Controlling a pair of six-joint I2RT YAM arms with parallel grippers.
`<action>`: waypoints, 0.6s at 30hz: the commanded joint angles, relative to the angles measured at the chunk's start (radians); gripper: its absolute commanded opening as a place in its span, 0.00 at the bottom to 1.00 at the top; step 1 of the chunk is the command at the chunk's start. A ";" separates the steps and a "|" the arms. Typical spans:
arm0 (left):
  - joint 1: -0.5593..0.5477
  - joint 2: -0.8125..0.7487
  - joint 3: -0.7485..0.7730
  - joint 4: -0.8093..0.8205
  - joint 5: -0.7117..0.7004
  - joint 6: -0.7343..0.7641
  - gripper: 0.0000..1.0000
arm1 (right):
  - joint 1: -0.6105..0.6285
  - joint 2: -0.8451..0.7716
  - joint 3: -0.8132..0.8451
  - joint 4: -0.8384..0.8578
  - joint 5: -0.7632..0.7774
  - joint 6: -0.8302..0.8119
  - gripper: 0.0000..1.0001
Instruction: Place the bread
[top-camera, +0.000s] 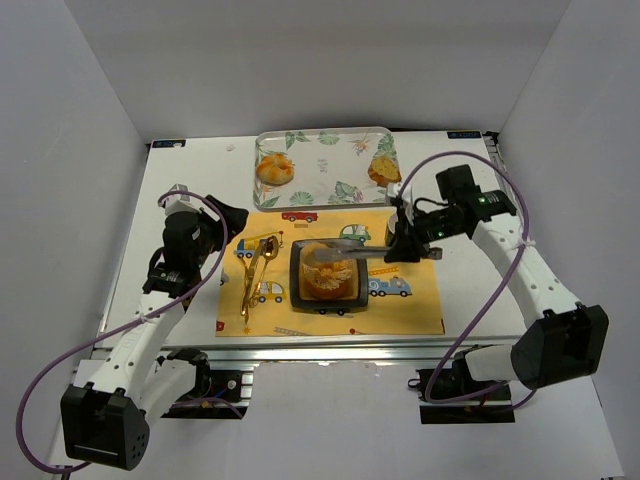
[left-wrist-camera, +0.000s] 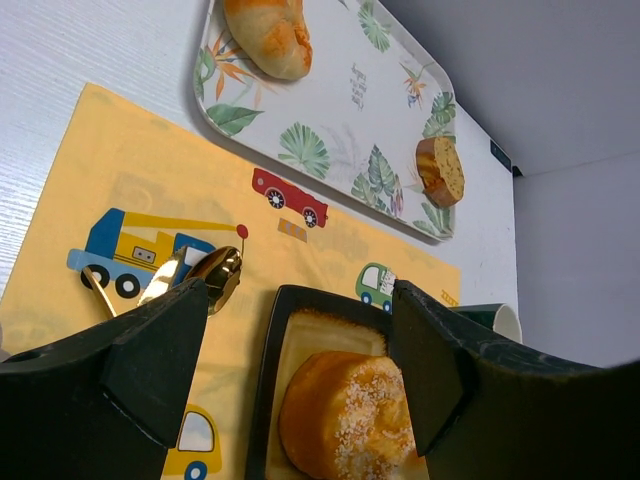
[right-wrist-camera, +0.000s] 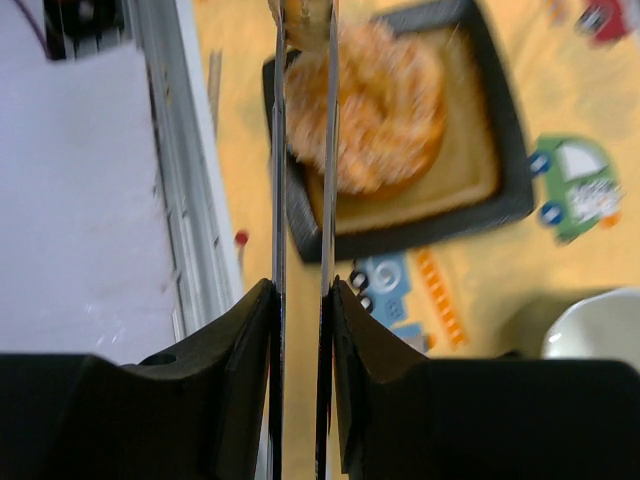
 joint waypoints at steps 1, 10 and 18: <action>0.002 -0.010 0.011 0.024 0.013 0.013 0.83 | -0.004 -0.041 -0.064 -0.064 0.045 -0.120 0.02; 0.002 -0.017 -0.009 0.056 0.057 0.003 0.83 | -0.004 -0.030 -0.118 0.028 0.114 -0.045 0.13; 0.002 -0.074 -0.035 0.040 0.036 -0.013 0.83 | -0.004 -0.012 -0.115 0.095 0.167 0.001 0.47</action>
